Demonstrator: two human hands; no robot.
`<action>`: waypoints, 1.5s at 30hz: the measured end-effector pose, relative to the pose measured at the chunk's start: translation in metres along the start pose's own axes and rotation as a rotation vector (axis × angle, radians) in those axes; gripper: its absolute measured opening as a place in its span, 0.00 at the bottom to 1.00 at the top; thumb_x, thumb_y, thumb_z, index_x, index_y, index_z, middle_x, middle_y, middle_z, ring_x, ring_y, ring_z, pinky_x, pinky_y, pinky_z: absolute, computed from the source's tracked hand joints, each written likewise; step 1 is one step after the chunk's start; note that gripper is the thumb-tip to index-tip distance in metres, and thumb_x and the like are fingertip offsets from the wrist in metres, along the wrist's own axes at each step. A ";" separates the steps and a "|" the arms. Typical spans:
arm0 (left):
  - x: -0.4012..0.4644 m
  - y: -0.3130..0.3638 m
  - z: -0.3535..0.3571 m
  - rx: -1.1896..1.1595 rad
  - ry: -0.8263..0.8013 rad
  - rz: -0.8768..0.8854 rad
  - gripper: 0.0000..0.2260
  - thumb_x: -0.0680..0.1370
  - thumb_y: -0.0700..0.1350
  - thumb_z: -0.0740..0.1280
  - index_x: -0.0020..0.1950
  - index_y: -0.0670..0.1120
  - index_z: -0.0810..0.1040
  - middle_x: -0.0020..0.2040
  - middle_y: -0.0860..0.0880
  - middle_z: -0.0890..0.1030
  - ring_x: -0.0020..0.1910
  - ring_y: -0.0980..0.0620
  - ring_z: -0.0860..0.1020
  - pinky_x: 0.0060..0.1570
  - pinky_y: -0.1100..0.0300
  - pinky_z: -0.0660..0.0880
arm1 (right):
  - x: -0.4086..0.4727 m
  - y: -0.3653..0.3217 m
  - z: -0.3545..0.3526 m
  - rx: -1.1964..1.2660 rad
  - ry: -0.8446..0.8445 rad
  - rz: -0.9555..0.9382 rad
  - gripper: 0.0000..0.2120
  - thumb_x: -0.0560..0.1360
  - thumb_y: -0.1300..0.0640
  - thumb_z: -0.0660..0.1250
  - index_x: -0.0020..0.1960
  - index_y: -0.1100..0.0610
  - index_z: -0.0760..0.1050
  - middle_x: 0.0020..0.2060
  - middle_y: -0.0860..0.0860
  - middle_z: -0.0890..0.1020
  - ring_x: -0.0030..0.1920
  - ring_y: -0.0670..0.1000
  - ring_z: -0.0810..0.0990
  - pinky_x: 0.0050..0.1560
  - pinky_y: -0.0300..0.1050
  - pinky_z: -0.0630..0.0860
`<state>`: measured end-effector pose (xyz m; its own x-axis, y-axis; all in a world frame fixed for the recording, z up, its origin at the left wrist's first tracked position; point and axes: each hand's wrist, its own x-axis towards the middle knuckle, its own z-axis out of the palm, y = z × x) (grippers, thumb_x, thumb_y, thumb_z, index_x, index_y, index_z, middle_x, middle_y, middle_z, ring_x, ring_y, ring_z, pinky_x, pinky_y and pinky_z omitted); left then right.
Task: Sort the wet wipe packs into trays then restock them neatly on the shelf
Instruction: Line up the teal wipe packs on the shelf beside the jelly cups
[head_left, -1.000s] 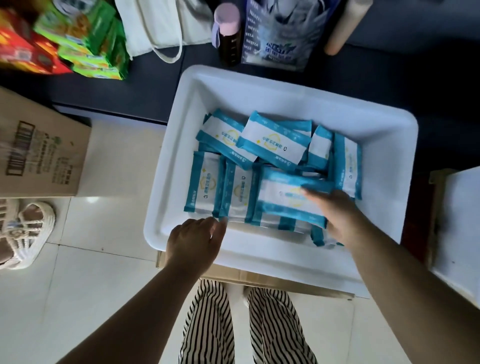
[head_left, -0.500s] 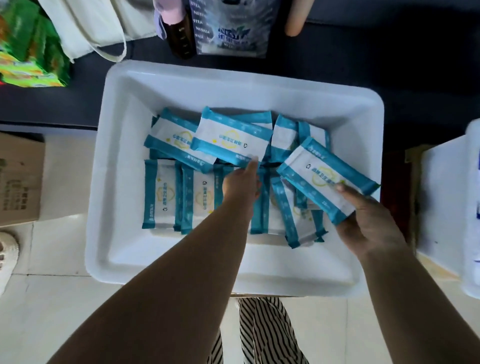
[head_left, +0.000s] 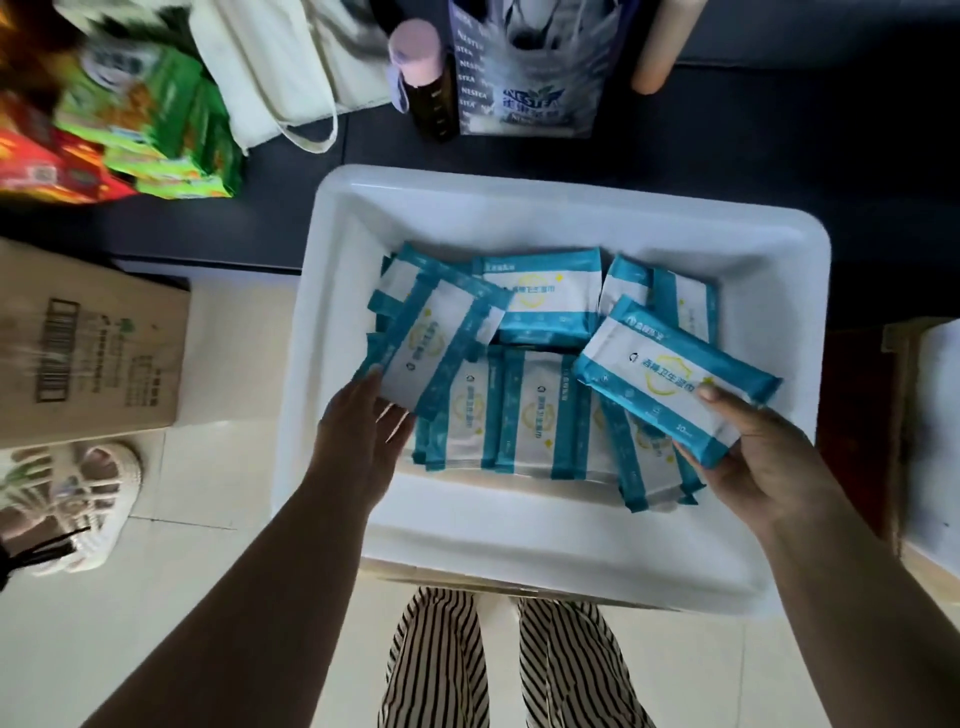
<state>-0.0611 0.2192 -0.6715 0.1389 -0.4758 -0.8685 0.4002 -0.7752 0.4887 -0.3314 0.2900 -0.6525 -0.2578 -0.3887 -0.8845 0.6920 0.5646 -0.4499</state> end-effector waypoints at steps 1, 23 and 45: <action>0.002 -0.002 0.001 -0.033 -0.019 -0.005 0.09 0.80 0.42 0.61 0.59 0.43 0.72 0.55 0.42 0.78 0.57 0.44 0.77 0.59 0.51 0.74 | 0.001 0.000 0.003 -0.005 -0.006 0.001 0.07 0.70 0.60 0.68 0.48 0.53 0.78 0.43 0.51 0.85 0.41 0.48 0.84 0.34 0.39 0.80; -0.139 0.114 0.030 0.109 -0.387 0.271 0.28 0.57 0.50 0.80 0.51 0.41 0.76 0.43 0.45 0.84 0.41 0.51 0.83 0.35 0.61 0.79 | -0.128 -0.096 0.061 -0.110 -0.423 -0.231 0.12 0.55 0.58 0.73 0.39 0.55 0.85 0.40 0.53 0.85 0.41 0.49 0.85 0.34 0.40 0.79; -0.496 0.337 0.099 0.027 -0.779 0.920 0.31 0.35 0.48 0.83 0.37 0.45 0.86 0.42 0.44 0.85 0.38 0.50 0.84 0.31 0.62 0.78 | -0.465 -0.315 0.160 -0.099 -0.628 -1.186 0.07 0.71 0.68 0.67 0.40 0.57 0.79 0.35 0.49 0.85 0.38 0.48 0.84 0.45 0.42 0.81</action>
<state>-0.0849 0.1526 -0.0677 -0.2251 -0.9707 0.0838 0.4183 -0.0186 0.9081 -0.3219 0.1763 -0.0793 -0.2945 -0.9260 0.2360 0.2101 -0.3037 -0.9293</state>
